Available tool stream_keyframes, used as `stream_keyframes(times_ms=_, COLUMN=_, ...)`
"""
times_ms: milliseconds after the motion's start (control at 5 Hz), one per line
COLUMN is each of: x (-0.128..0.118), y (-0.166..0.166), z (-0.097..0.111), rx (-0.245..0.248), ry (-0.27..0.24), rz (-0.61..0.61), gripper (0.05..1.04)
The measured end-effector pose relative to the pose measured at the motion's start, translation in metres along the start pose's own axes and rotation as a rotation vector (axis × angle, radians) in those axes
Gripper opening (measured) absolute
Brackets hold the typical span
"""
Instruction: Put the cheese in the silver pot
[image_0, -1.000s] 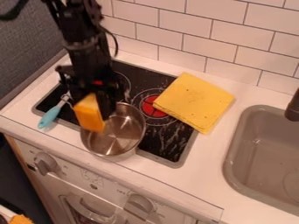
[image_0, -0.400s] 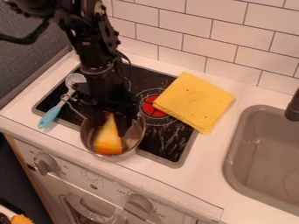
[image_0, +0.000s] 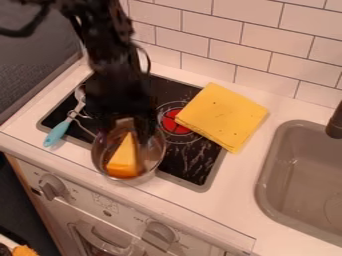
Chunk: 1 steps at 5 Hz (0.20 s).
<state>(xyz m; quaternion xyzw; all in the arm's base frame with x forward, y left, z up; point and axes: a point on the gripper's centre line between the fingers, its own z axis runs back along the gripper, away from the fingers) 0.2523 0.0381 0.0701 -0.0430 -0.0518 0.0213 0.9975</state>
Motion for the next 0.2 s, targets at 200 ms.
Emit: stream_keyframes(times_ms=200, x=0.0156, y=0.0043, z=0.0172, rx=-0.035, ry=-0.033, rz=0.025, gripper=1.001)
